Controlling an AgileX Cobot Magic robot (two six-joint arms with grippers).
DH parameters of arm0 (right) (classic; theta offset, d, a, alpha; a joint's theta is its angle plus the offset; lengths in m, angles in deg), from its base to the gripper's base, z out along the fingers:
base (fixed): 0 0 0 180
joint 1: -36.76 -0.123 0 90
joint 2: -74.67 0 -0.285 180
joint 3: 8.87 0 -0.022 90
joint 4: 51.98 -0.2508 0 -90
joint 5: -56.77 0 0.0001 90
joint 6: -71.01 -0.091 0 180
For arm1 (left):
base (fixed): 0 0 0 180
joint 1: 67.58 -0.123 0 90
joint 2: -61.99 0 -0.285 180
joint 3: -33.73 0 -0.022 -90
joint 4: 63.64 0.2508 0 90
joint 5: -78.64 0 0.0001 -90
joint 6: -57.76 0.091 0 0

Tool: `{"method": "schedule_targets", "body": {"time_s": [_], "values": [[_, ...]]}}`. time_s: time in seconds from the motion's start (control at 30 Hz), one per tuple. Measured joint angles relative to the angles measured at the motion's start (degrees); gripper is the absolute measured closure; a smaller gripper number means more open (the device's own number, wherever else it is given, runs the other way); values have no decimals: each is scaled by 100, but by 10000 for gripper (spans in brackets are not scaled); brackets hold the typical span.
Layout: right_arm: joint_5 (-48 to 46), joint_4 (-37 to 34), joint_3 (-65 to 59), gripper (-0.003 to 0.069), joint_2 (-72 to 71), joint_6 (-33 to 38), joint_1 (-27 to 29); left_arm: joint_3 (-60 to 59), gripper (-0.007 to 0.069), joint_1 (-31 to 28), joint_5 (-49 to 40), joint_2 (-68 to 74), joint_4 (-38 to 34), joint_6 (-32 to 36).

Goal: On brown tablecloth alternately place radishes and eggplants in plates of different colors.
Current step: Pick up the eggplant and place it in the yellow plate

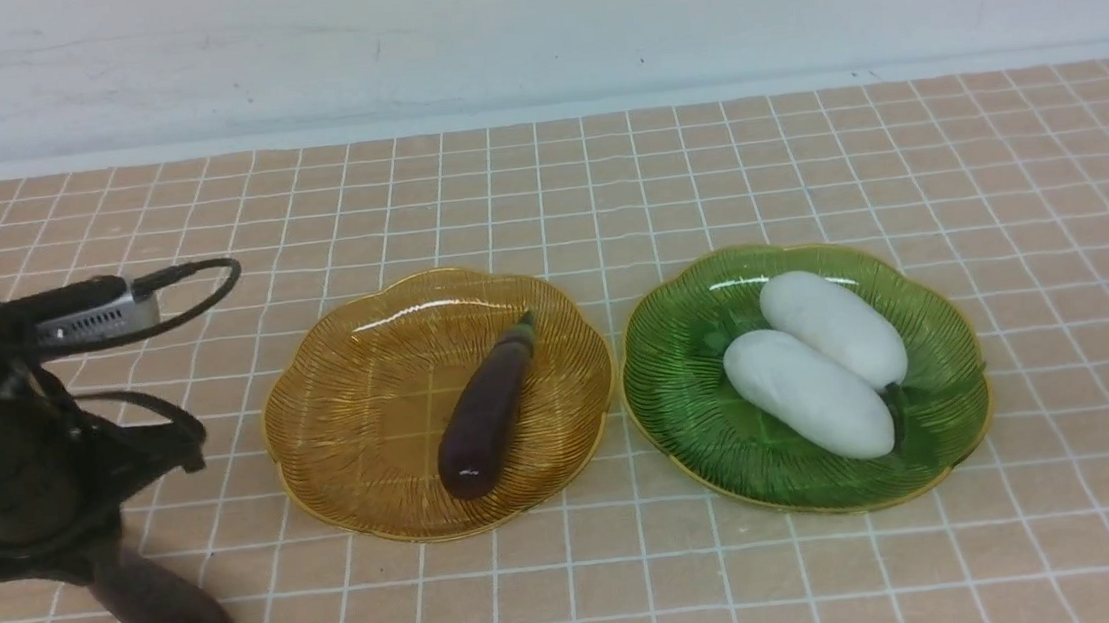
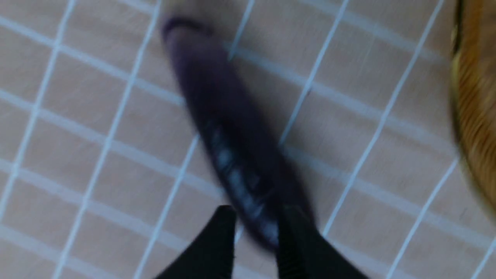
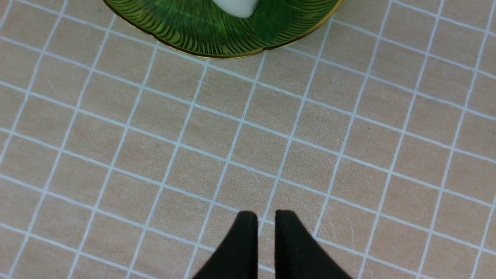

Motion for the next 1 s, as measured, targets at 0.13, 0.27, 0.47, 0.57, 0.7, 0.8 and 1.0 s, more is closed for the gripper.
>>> {"method": "schedule_targets", "body": {"time_s": [0.13, 0.27, 0.47, 0.57, 0.7, 0.8, 1.0], "values": [[0, 0, 0, 596, 0, 0, 0, 0, 192, 0, 413, 321, 269, -474], [0, -111, 0, 596, 0, 0, 0, 0, 39, 0, 254, 728, 465, -945], [0, -174, -4, 596, 0, 0, 0, 0, 31, 0, 36, 1636, 493, -1223], [0, -174, -4, 596, 0, 0, 0, 59, 165, 0, 49, 1729, 395, -791], [0, -174, -4, 596, 0, 0, 0, 265, 356, 0, -295, 1690, 169, -204], [0, -174, -4, 596, 0, 0, 0, 557, 365, 19, -663, 1533, 17, 157], [41, -174, -4, 596, 0, 0, 0, 1569, 366, 411, -964, 1202, -651, 1141]]}}
